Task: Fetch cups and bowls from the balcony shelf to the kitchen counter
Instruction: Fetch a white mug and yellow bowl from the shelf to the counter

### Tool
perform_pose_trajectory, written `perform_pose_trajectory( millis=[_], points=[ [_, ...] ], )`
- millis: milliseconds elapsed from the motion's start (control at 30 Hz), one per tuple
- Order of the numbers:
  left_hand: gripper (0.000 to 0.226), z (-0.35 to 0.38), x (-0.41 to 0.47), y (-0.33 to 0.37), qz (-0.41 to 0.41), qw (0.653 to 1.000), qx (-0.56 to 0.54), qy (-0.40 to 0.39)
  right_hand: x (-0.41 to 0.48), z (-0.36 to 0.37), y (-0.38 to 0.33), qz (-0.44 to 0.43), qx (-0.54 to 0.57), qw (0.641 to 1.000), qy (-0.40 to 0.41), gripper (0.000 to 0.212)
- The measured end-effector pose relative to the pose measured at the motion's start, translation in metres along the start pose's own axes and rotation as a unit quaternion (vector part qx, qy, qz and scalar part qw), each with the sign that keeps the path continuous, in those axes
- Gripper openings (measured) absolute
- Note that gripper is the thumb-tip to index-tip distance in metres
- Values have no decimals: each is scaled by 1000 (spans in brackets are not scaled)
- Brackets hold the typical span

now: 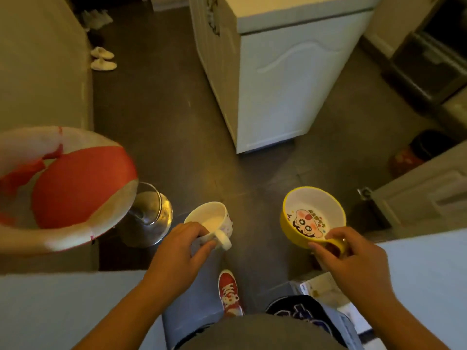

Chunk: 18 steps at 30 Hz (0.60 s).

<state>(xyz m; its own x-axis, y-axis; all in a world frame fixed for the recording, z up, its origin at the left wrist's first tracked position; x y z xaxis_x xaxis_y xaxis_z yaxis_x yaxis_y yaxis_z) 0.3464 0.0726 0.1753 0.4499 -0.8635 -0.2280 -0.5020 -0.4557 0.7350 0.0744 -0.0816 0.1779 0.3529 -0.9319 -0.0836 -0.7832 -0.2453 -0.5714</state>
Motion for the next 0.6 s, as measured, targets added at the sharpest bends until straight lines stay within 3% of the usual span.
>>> perform_pose_trajectory(
  millis=[200, 333, 600],
  points=[
    [15, 10, 140, 60, 120, 991, 15, -49, 44, -17, 30, 106, -50, 992, 34, 36],
    [14, 34, 225, 103, 141, 986, 1, -84, 87, -22, 49, 138, -46, 987, 65, 35],
    [16, 57, 364, 172, 177, 976, 29, -127, 231, -32, 87, 209, 77, 973, 65, 28]
  ],
)
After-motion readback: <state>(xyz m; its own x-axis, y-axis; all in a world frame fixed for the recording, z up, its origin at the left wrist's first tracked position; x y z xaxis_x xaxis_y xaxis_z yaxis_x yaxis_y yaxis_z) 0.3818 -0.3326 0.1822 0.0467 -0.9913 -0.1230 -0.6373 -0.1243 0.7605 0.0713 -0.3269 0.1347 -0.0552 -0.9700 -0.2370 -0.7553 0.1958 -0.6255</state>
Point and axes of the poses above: each hand's wrist, its own x-axis towards the middle knuckle, its own z-axis out of the palm, y = z × x, the point moved 2 cm from there along x, towards the middle knuckle, and after that the axes turned 7 degrees about -x, right-handed, at the moved point
